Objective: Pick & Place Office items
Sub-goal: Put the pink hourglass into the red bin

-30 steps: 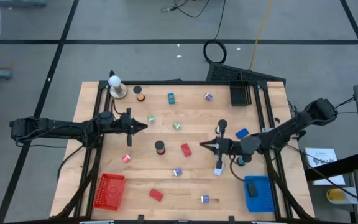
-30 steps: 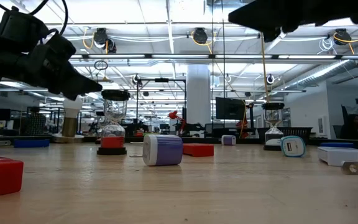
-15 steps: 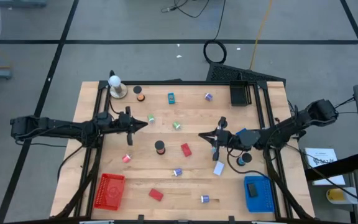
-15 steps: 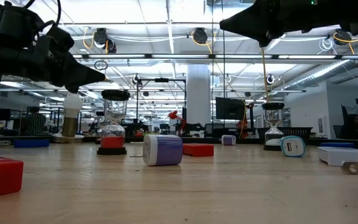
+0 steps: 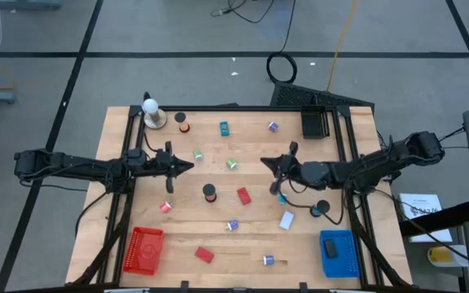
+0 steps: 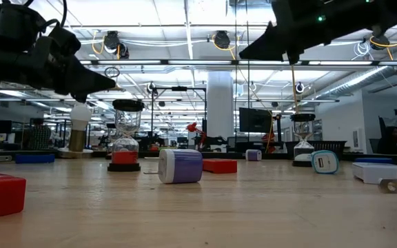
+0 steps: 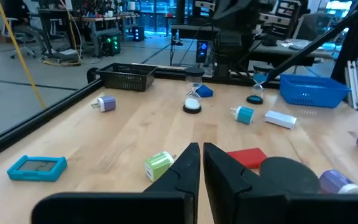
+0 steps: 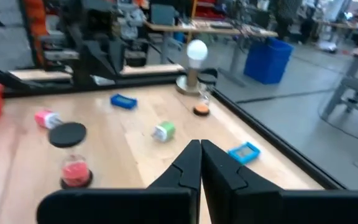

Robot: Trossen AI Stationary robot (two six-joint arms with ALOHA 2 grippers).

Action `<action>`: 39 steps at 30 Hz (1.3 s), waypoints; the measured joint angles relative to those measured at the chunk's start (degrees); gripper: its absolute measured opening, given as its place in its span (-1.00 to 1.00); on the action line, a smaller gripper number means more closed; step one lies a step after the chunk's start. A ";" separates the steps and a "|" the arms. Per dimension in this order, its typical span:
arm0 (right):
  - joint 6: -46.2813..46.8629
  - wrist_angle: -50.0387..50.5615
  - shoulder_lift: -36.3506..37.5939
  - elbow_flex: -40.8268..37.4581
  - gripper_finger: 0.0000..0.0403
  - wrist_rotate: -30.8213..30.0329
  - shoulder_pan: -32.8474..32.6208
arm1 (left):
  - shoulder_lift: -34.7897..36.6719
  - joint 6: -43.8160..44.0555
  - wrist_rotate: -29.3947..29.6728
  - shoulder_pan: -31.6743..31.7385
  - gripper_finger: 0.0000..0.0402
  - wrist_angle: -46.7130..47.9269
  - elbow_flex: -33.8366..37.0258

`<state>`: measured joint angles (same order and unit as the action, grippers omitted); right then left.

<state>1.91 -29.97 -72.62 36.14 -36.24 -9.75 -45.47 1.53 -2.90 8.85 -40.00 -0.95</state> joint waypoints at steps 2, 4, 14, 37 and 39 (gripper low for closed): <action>1.17 2.50 0.01 1.21 -0.99 -0.02 0.88 | 0.00 -0.40 -0.02 0.01 -0.93 0.04 0.00; 3.29 6.68 0.20 2.82 -0.98 -0.05 1.80 | 0.00 -1.03 -0.04 0.01 -0.98 0.04 0.00; 20.88 40.64 0.22 14.62 -0.97 0.37 4.87 | 0.00 -0.92 -0.06 -0.01 -0.88 1.54 0.00; 26.78 59.33 1.50 17.84 -0.62 9.65 5.30 | 0.00 0.28 2.38 -5.10 -0.96 1.68 0.00; 24.68 60.32 1.70 17.81 -0.69 9.59 5.26 | 0.00 0.26 3.19 -5.67 -0.97 1.31 -0.09</action>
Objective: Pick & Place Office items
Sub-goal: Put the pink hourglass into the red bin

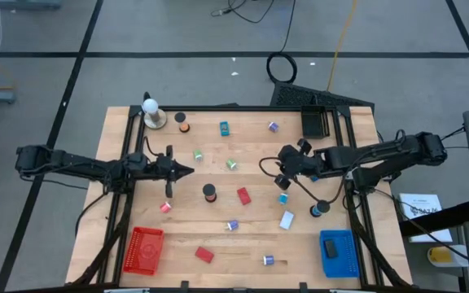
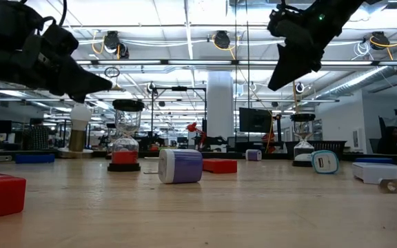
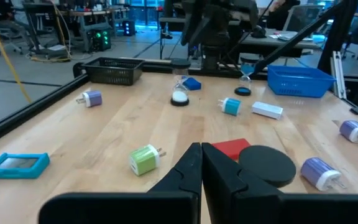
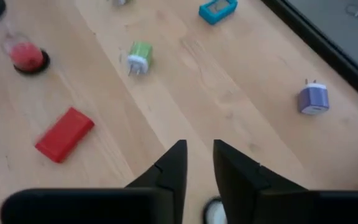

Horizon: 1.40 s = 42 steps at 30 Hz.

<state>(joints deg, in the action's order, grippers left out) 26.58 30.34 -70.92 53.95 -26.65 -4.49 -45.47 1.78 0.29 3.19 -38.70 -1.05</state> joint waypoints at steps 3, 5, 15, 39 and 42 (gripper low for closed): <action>-2.18 -0.54 0.13 0.01 -0.84 -0.21 0.22 | 0.00 0.00 0.28 -1.29 -0.97 0.00 -0.55; -5.11 -1.50 0.11 -0.04 -0.95 -0.20 0.39 | -0.02 0.09 1.34 -2.25 -0.97 0.61 -1.49; -21.39 -26.02 0.35 -7.60 -0.99 12.09 2.93 | -0.02 3.52 4.31 -6.31 -0.75 21.56 -13.95; -32.23 -53.54 2.70 -15.67 -0.99 14.78 7.15 | -11.33 19.11 18.10 -17.96 -0.90 65.27 -42.52; -32.23 -53.01 2.69 -15.67 -1.00 14.77 7.15 | -15.22 24.50 18.14 -18.34 -0.72 70.33 -47.70</action>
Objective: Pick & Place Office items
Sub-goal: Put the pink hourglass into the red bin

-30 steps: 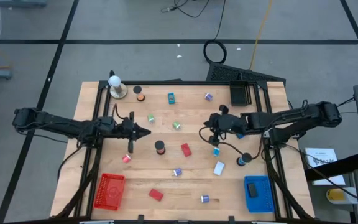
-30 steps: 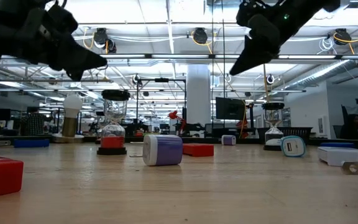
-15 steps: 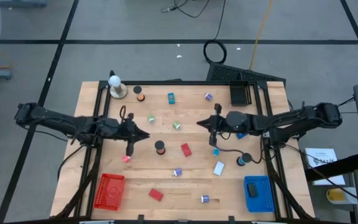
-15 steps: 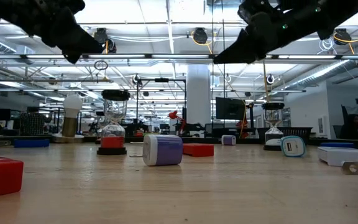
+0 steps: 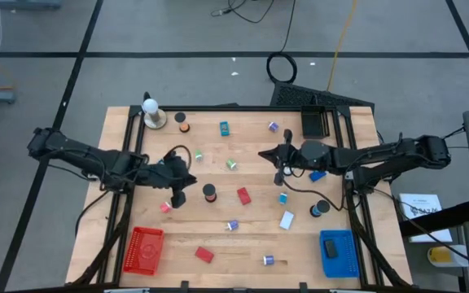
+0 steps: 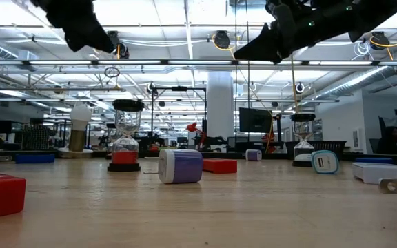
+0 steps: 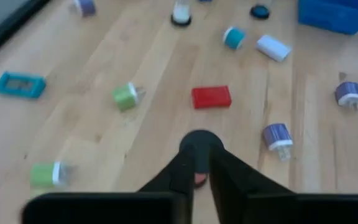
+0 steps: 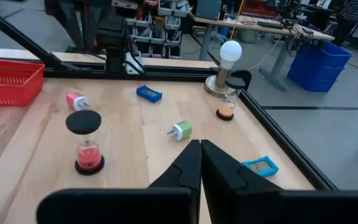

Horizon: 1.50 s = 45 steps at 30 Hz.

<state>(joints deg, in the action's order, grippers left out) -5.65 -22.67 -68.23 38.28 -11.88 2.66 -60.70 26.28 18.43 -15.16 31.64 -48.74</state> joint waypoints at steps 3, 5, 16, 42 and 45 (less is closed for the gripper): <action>0.00 1.60 -0.02 0.00 -1.00 0.00 0.00 | -4.68 3.40 -0.86 0.00 -0.50 6.80 -4.51; 0.00 1.59 -0.02 0.00 -0.99 0.00 0.00 | -7.46 5.48 -0.91 0.00 -0.37 10.75 -7.57; -0.07 1.54 -0.02 0.00 -1.00 0.00 0.00 | -17.92 4.11 -8.51 0.82 0.00 14.50 -17.50; -0.08 1.02 -0.02 -0.75 -1.00 0.00 0.00 | -31.05 -2.74 -7.07 6.04 0.90 11.45 -17.49; -0.09 1.32 -0.07 -1.14 -0.99 0.00 0.00 | -33.25 -3.72 -6.93 6.50 0.89 11.12 -17.49</action>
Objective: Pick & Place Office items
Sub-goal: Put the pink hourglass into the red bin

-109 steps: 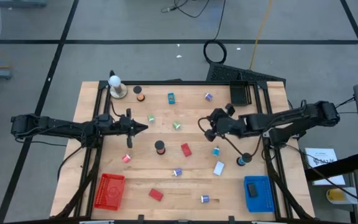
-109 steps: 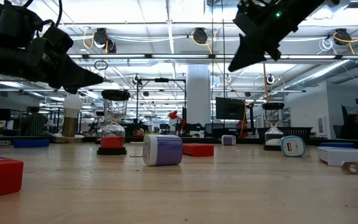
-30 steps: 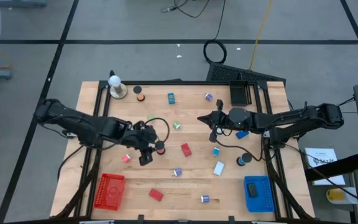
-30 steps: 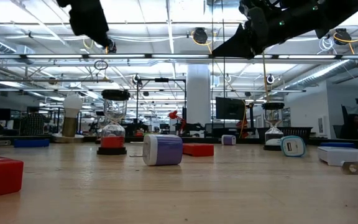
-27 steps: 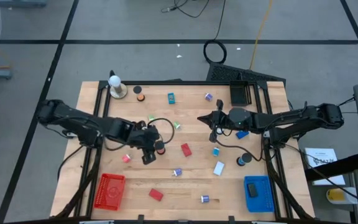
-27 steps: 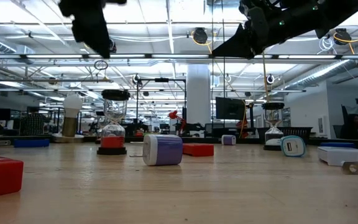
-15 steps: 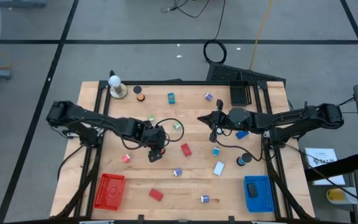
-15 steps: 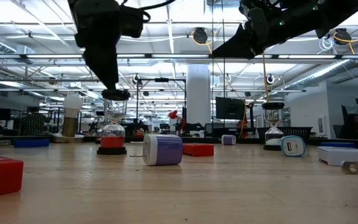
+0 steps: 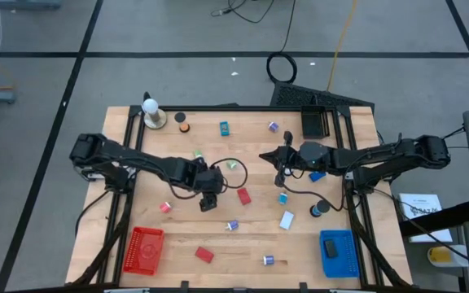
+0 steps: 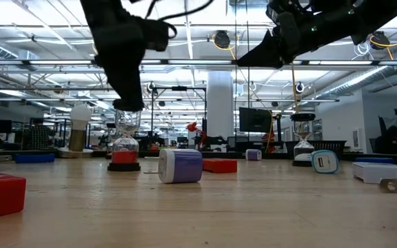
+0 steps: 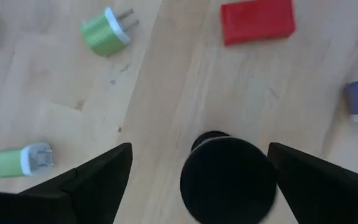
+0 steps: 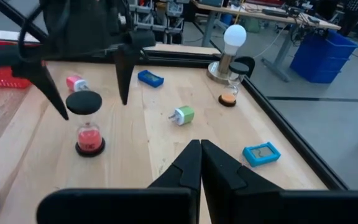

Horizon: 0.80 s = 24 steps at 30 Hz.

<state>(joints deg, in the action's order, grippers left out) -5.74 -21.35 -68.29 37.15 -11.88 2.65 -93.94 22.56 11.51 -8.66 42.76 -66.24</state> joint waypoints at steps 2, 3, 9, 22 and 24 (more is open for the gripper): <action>-0.10 -0.19 0.00 0.00 -1.00 0.00 -0.02 | -1.47 -0.36 -0.93 0.08 0.86 -0.08 0.00; -0.18 -0.23 0.00 0.00 -1.00 0.00 -0.02 | -1.98 -0.54 -0.98 0.08 0.84 -0.08 0.00; -0.68 -0.25 0.00 0.00 -1.00 0.02 -0.02 | -3.34 -1.96 -1.47 0.04 0.53 0.05 0.00; -0.96 -0.23 0.00 0.00 -0.99 0.02 -0.02 | -0.69 -3.32 -3.99 -0.72 0.04 3.82 -0.18; -0.96 -0.23 0.00 0.00 -1.00 0.02 -0.02 | 1.72 -2.22 -3.82 -2.08 0.04 7.11 -1.19</action>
<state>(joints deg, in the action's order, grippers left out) -6.70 -21.58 -68.29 37.15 -11.86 2.63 -92.22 20.34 7.69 -10.74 49.86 -67.43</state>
